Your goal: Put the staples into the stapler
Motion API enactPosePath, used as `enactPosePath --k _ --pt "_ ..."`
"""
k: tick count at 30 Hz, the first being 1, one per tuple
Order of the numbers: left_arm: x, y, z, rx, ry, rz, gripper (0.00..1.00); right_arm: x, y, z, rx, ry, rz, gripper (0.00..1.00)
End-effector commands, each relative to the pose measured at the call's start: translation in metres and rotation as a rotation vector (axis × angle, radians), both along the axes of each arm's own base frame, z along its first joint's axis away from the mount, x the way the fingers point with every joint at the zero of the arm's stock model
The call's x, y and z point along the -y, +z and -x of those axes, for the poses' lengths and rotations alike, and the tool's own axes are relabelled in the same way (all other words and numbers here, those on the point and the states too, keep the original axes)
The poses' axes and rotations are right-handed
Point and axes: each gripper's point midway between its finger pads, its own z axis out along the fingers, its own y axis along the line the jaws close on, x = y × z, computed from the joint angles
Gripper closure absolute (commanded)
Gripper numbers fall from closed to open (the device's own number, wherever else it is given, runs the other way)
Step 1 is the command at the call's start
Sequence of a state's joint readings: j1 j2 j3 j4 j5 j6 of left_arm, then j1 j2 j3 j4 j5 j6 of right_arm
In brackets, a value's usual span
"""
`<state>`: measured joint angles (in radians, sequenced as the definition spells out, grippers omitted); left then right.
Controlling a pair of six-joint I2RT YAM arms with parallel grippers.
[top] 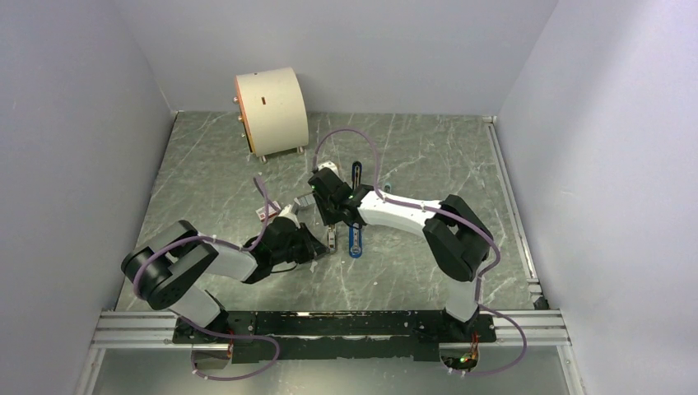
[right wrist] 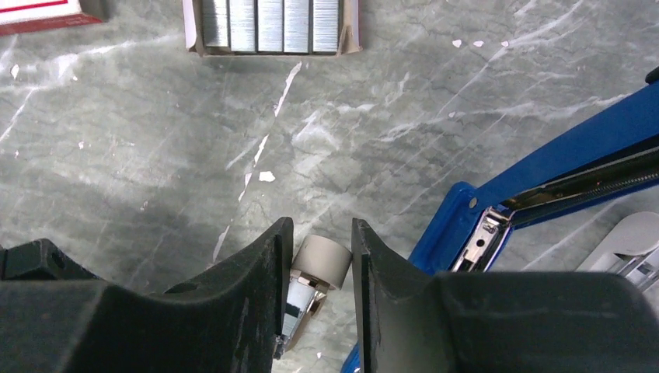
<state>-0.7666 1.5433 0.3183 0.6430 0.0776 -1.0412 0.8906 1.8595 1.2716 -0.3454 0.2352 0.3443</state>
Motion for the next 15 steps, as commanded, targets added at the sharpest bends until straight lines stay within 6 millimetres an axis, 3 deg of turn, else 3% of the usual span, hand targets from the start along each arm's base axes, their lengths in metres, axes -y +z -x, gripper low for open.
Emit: enactPosePath --k 1,15 --pt "-0.023 -0.038 0.020 -0.091 0.001 -0.113 0.86 -0.004 -0.004 -0.002 -0.017 -0.025 -0.003 0.66" --pt "-0.019 -0.039 0.014 -0.101 -0.013 -0.152 0.83 0.005 0.001 0.015 -0.002 -0.021 -0.001 0.72"
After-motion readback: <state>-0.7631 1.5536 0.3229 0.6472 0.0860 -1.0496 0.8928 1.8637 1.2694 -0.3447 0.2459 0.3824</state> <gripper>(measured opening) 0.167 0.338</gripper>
